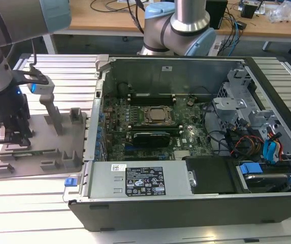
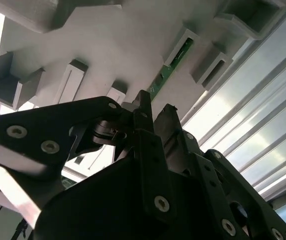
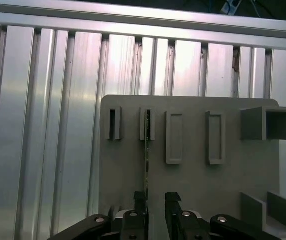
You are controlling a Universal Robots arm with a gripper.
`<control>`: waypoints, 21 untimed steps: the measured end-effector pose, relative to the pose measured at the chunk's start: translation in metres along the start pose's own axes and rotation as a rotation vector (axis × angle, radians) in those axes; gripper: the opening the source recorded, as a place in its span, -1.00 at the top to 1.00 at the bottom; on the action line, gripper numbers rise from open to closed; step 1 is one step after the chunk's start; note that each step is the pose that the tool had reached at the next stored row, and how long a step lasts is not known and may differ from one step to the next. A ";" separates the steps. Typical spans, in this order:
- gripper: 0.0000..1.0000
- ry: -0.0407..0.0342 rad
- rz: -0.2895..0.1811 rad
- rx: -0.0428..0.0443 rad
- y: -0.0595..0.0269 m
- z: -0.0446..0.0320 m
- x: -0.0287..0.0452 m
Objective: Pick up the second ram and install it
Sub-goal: 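Pick up the second ram and move it above second insertion slot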
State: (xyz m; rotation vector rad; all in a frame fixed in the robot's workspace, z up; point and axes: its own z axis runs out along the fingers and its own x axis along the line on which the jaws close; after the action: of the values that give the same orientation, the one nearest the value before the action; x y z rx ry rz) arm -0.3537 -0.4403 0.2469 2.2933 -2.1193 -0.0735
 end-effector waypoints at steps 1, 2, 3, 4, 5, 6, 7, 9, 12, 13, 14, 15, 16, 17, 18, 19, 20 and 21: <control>0.40 0.0002 0.000 0.0000 0.0009 0.0037 0.0000; 0.40 0.0002 0.000 -0.0003 0.0021 0.0065 0.0002; 0.40 0.0001 0.000 -0.0001 0.0031 0.0087 0.0005; 0.40 0.0000 0.000 0.0001 0.0044 0.0122 0.0010; 0.40 0.0000 0.003 0.0000 0.0056 0.0161 0.0011; 0.40 -0.0002 0.011 0.0002 0.0059 0.0195 0.0012; 0.40 0.0008 0.020 0.0002 0.0061 0.0222 0.0011; 0.40 0.0037 0.022 0.0001 0.0064 0.0258 0.0046; 0.40 0.0038 0.022 0.0000 0.0071 0.0374 0.0052; 0.40 0.0038 0.022 0.0001 0.0075 0.0403 0.0052; 0.40 0.0037 0.022 0.0001 0.0079 0.0433 0.0052; 0.40 0.0037 0.022 0.0001 0.0080 0.0454 0.0053; 0.40 0.0037 0.022 0.0000 0.0081 0.0457 0.0053; 0.40 0.0034 0.022 0.0001 0.0080 0.0458 0.0052; 0.40 0.0032 0.022 0.0002 0.0080 0.0458 0.0052; 0.56 0.0031 0.022 0.0002 0.0080 0.0458 0.0052; 0.69 0.0029 0.022 0.0002 0.0080 0.0458 0.0052; 0.73 0.0028 0.022 0.0003 0.0080 0.0459 0.0052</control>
State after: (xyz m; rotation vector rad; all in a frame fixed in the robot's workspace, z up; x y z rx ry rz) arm -0.3634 -0.4453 0.2013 2.2680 -2.1432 -0.0697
